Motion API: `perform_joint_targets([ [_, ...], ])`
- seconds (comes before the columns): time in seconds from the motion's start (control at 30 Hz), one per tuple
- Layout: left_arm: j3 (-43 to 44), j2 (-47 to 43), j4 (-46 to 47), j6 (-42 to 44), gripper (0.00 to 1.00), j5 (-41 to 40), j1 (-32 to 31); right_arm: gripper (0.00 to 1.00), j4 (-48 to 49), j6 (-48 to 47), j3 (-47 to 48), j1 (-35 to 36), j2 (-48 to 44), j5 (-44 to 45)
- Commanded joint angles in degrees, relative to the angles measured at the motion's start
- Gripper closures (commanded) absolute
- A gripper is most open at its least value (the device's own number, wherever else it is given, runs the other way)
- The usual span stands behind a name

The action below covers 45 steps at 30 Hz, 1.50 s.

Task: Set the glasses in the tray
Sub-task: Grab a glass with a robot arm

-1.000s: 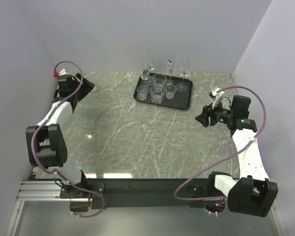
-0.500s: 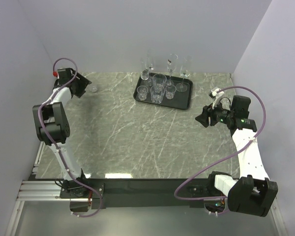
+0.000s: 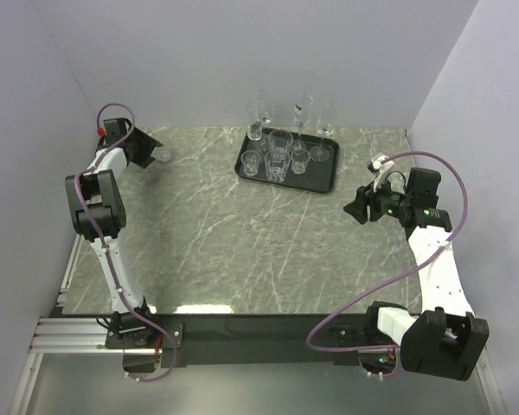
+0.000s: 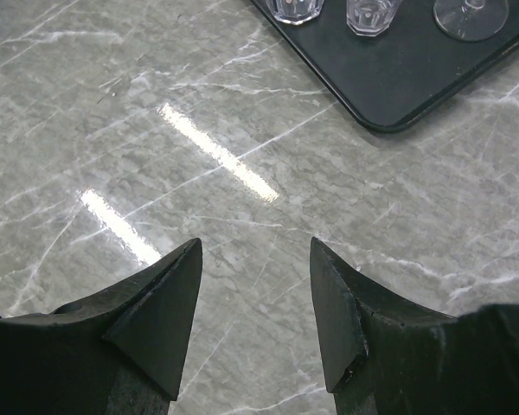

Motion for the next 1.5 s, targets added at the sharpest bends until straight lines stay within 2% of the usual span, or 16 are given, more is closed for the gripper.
perform_joint_targets([
  [0.0, 4.6, 1.5, -0.1, -0.9, 0.39, 1.1, 0.0, 0.4, 0.4, -0.8, 0.3, -0.5, 0.2, -0.8],
  [0.23, 4.8, 2.9, -0.7, -0.6, 0.51, -0.1, 0.0, 0.4, 0.5, -0.6, 0.4, -0.5, 0.1, -0.7],
  [0.37, 3.9, 2.0, -0.5, 0.3, 0.68, -0.3, 0.0, 0.4, 0.5, -0.5, 0.4, -0.6, -0.1, -0.7],
  [0.53, 0.8, -1.4, 0.8, 2.4, 0.83, -0.1, 0.0, 0.4, 0.5, -0.6, 0.4, -0.6, -0.1, -0.6],
  [0.8, -15.5, -14.7, 8.1, 2.4, 0.99, 3.3, 0.0, 0.4, 0.8, -0.1, 0.3, -0.6, -0.8, -1.0],
  [1.0, -31.3, -26.7, 16.3, -0.7, 1.0, 7.8, -2.1, 0.4, 0.7, 0.4, 0.3, -0.4, -1.1, -2.4],
  [1.13, -40.9, -35.0, 20.1, -1.8, 1.0, 9.5, -6.2, 0.4, -4.0, -3.0, 2.6, 2.4, -0.6, -1.1],
  [1.33, -51.8, -47.8, 21.3, -2.3, 1.0, 8.5, -17.0, 0.4, -14.6, -8.9, 7.3, 10.6, -2.2, 7.4],
  [1.47, -56.7, -55.5, 22.1, -6.1, 1.0, 4.8, -27.0, 0.39, -19.4, -8.9, 11.6, 17.4, -3.4, 11.4],
])
